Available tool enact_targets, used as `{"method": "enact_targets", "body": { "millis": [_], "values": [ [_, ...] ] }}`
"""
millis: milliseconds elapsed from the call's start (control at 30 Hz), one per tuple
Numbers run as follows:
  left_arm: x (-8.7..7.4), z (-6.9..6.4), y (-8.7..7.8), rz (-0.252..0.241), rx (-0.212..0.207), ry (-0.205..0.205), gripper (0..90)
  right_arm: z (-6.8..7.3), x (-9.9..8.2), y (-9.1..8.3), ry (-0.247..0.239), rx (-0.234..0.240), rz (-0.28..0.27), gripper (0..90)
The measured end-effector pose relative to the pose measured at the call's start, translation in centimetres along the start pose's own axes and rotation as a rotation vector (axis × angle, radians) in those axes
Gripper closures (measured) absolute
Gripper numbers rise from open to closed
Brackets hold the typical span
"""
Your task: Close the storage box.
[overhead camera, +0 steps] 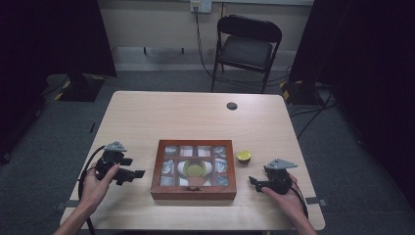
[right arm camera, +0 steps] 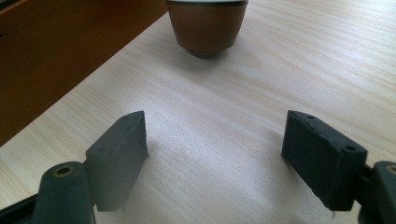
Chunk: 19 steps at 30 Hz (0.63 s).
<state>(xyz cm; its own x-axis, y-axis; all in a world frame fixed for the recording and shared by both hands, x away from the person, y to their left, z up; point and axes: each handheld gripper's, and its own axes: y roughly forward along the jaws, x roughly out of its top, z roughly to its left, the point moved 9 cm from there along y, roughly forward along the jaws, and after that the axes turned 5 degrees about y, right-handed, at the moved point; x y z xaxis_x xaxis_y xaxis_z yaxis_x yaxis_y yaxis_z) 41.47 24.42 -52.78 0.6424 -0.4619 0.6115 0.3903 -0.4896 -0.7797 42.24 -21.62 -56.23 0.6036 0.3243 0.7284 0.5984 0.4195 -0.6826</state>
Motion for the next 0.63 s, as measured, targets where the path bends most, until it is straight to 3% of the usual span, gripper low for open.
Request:
{"method": "enact_targets", "body": {
  "millis": [67, 167, 233, 300, 367, 533, 633],
  "values": [
    [-1.0, 0.9, 0.5, 0.016, 0.006, -0.024, 24.4, 0.0, 0.0, 0.0, -0.001, 0.0, -0.001, 21.5],
    [-2.5, 2.0, 1.3, 0.077, 0.075, 0.001, 24.3, 0.0, 0.0, 0.0, 0.0, 0.0, 0.0, 21.6],
    [-2.9, 2.6, 1.7, 0.087, 0.124, 0.021, 20.5, 0.0, 0.0, 0.0, 0.0, 0.0, 0.0, 21.5],
    [-2.8, 2.8, 1.9, 0.043, 0.14, 0.004, 18.2, 0.0, 0.0, 0.0, 0.0, -0.001, -0.001, 21.5],
    [-2.9, 3.2, 2.1, 0.001, 0.186, 0.022, 16.4, -0.1, 0.0, 0.0, 0.003, -0.006, -0.002, 21.5],
    [-3.1, 3.4, 2.6, -0.144, 0.204, 0.033, 8.7, -0.6, -0.1, -0.1, 0.028, -0.03, -0.003, 20.5],
    [-3.1, 3.4, 2.7, -0.145, 0.209, 0.022, 5.7, -0.9, -0.2, -0.2, 0.047, -0.054, 0.002, 16.4]
  ]
}}
